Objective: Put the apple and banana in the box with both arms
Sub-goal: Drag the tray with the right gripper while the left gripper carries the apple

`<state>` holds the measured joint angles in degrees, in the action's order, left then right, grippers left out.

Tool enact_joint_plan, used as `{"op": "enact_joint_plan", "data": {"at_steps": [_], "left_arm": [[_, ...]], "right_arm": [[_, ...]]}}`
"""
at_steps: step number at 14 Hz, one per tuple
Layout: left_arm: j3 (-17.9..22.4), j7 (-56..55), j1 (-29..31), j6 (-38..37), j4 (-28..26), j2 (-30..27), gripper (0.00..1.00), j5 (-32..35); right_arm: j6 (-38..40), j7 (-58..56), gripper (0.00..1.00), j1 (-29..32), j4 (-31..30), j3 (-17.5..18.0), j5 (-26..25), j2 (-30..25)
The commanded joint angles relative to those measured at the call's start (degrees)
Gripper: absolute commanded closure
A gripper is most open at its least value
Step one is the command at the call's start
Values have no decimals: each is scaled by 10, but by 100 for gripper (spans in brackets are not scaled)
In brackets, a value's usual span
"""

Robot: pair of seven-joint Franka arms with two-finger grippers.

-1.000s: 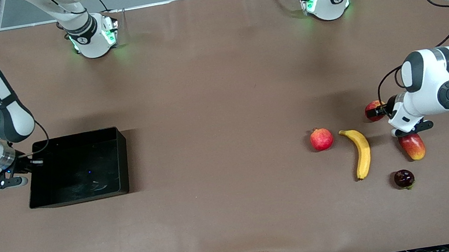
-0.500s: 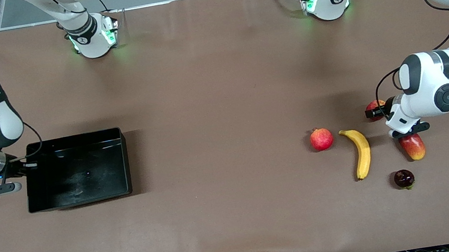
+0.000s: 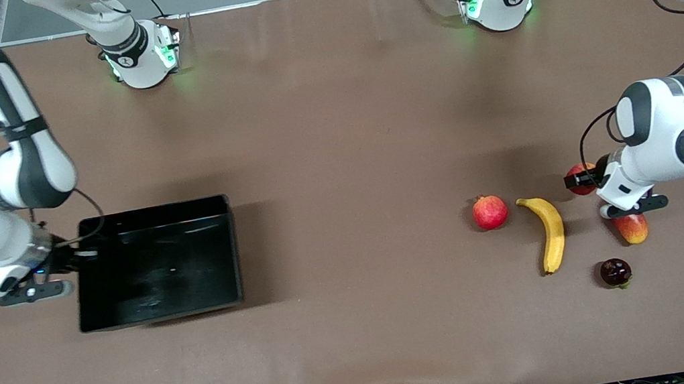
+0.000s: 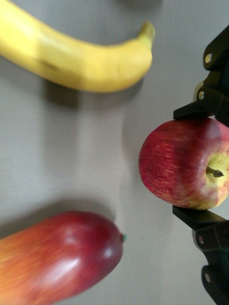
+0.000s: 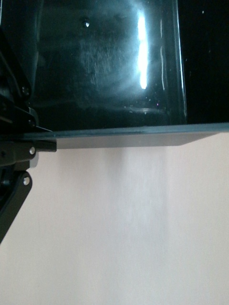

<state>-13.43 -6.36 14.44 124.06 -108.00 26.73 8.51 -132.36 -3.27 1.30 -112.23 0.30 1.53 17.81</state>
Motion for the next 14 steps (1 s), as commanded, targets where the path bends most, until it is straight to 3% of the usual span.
{"op": "enact_joint_plan", "data": {"at_steps": [1,6,10,14], "left_arm": [[-23,3,1,-51,12,-47,100,11],[-87,-13,0,-223,137,-64,100,4],[-144,-78,0,-239,164,-66,100,-29],[-207,-180,-9,-239,156,-57,100,-29]], "right_arm": [[2,110,100,-72,-24,-4,15,-30],[-80,386,100,-272,-24,-5,20,-15],[-168,472,100,-359,-21,-5,21,35],[-165,475,100,-399,-22,-5,21,63]]}}
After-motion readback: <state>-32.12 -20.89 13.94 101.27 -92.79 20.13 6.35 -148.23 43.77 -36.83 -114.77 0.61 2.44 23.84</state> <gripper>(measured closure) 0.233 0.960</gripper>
